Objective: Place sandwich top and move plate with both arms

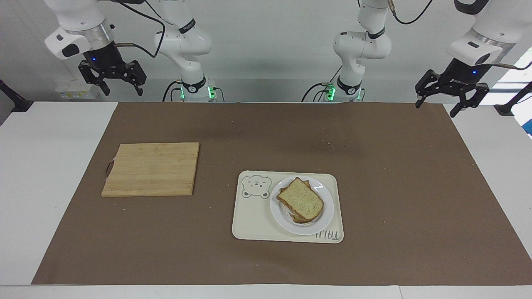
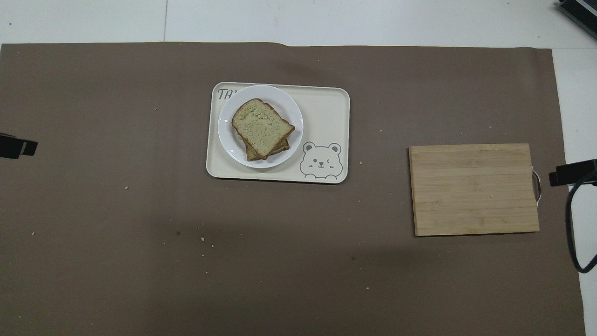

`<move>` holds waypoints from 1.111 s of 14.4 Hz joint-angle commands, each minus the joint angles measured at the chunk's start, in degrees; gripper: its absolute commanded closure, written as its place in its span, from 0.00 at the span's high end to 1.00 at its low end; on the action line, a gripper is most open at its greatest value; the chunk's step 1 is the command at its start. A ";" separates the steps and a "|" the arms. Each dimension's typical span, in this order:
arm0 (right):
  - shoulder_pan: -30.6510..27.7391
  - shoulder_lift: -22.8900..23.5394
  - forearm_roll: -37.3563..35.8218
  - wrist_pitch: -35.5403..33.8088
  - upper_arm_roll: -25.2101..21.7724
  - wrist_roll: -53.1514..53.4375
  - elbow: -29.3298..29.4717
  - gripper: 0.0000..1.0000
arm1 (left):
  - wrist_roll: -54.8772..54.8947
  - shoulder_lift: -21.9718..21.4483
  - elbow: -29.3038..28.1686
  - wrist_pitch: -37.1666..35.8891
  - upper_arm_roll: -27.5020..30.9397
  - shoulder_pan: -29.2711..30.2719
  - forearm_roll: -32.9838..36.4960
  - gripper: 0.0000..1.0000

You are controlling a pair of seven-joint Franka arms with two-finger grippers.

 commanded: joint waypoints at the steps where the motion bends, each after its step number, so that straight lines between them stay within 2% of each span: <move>1: -0.16 -0.58 -0.37 3.32 0.13 -1.13 -0.86 1.00 | -0.29 1.41 5.79 -6.12 1.08 0.62 1.07 1.00; 7: -0.16 -0.58 -0.20 3.25 0.13 -1.39 -0.95 1.00 | -1.59 -1.66 3.78 -5.60 1.88 1.41 3.80 1.00; 16: 0.01 -0.58 -0.20 3.24 0.22 -1.39 -0.95 1.00 | -2.04 -1.75 3.87 -7.01 1.71 1.41 3.88 1.00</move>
